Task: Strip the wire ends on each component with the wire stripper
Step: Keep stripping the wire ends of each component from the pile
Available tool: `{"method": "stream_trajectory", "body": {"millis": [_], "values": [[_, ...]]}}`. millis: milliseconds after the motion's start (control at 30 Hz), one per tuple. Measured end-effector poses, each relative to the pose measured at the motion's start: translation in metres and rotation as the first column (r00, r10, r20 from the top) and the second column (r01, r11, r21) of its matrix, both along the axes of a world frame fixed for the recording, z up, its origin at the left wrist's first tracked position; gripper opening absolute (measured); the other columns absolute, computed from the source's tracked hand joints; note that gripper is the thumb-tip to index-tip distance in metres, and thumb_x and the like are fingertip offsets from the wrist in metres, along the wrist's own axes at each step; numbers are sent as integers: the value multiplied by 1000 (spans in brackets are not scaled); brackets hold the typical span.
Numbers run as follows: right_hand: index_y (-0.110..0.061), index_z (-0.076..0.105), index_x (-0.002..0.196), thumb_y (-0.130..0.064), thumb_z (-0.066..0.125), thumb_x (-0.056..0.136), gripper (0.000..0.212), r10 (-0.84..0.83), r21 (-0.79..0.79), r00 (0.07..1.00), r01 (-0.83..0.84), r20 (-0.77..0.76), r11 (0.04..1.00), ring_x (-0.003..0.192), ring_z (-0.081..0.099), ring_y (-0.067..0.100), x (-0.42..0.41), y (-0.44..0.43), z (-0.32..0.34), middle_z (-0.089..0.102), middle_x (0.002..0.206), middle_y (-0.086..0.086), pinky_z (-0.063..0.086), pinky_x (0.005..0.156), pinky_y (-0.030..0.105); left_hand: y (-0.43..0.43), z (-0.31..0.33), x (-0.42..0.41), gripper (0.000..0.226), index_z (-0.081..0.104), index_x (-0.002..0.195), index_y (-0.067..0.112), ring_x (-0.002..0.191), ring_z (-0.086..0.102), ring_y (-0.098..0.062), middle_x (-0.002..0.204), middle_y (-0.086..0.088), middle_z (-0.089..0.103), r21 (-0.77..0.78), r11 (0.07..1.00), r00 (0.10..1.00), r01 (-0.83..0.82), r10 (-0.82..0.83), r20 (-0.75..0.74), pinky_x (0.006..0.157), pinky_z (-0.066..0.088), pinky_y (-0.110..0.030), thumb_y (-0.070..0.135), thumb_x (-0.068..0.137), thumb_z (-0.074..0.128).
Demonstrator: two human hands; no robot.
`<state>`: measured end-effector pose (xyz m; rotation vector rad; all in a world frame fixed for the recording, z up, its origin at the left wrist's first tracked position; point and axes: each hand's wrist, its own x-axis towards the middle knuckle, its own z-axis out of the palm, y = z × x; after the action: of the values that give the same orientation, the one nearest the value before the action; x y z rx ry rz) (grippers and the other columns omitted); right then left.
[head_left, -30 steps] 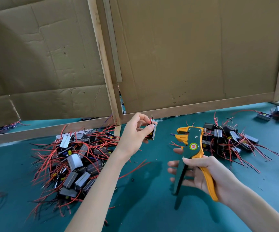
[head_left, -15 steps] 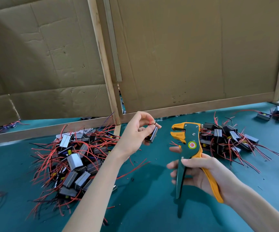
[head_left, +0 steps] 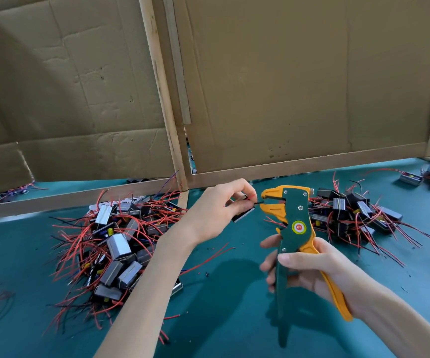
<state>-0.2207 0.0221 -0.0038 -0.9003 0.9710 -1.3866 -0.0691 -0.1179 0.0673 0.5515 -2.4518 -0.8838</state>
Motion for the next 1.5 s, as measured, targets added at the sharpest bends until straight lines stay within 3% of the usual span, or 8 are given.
{"method": "stream_trajectory", "body": {"millis": [167, 267, 500, 1000, 1100, 1200, 1400, 1500], "values": [[4, 66, 80, 4, 67, 67, 13, -36, 18, 999, 36, -30, 999, 67, 67, 43, 2, 1, 3, 65, 83, 37, 57, 61, 46, 0, 1, 1, 11, 64, 100, 12, 74, 67, -27, 93, -10, 61, 130, 991, 999, 32, -33, -1, 67, 58, -24, 20, 96, 57], [3, 62, 83, 2, 70, 67, 18, -38, 18, 997, 39, -65, 999, 69, 67, 44, 2, 2, 2, 64, 85, 40, 57, 62, 45, 0, 3, 3, 13, 66, 99, 15, 69, 62, -16, 96, -15, 63, 114, 992, 999, 46, -49, 22, 61, 56, -23, 24, 96, 57], [-5, 70, 80, -20, 97, 49, 43, 17, 39, 992, -12, -127, 999, 71, 65, 44, -2, 3, -2, 63, 78, 31, 56, 68, 46, 0, 6, 6, 9, 65, 94, 21, 66, 59, -6, 78, 7, 58, 73, 995, 996, 70, -74, 57, 58, 49, -19, 26, 95, 58], [-14, 53, 58, -33, 83, 53, 36, -216, 48, 959, 228, -185, 972, 39, 44, 24, 21, 5, -2, 45, 52, 14, 42, 42, 27, -2, 3, 7, 8, 49, 104, 24, 67, 53, -6, 80, 1, 59, 293, 943, 987, 158, -156, -27, 65, 48, -22, 18, 99, 51], [-11, 62, 69, -27, 86, 55, 31, -124, -8, 991, 124, -56, 992, 51, 56, 31, 17, 3, -5, 55, 61, 19, 51, 51, 35, -2, 0, 4, 5, 48, 102, 22, 66, 50, -10, 81, 6, 70, 335, 929, 988, 153, -137, -74, 64, 48, -21, 17, 101, 48], [-7, 67, 78, -18, 92, 54, 36, -58, -57, 998, 60, 33, 997, 68, 63, 41, 10, -1, -6, 60, 74, 26, 55, 70, 47, -5, -1, 4, 4, 48, 101, 21, 61, 48, -8, 102, -14, 71, 331, 940, 991, 86, -46, -127, 65, 46, -23, 23, 102, 44], [-3, 64, 79, -17, 92, 58, 38, 12, -72, 1000, -11, 7, 997, 70, 63, 42, 4, 0, -4, 60, 75, 27, 54, 72, 50, -6, 0, 4, 2, 46, 102, 21, 72, 47, -16, 100, -27, 61, 293, 955, 979, 42, 20, -204, 70, 45, -24, 22, 102, 43], [-2, 64, 77, -15, 90, 59, 34, 34, -59, 999, -35, -7, 998, 70, 63, 43, 7, 1, -2, 60, 74, 28, 54, 71, 49, -4, 1, 3, 8, 46, 109, 22, 74, 53, -9, 88, -10, 53, 264, 962, 978, 67, -11, -207, 70, 47, -19, 19, 102, 43]]}}
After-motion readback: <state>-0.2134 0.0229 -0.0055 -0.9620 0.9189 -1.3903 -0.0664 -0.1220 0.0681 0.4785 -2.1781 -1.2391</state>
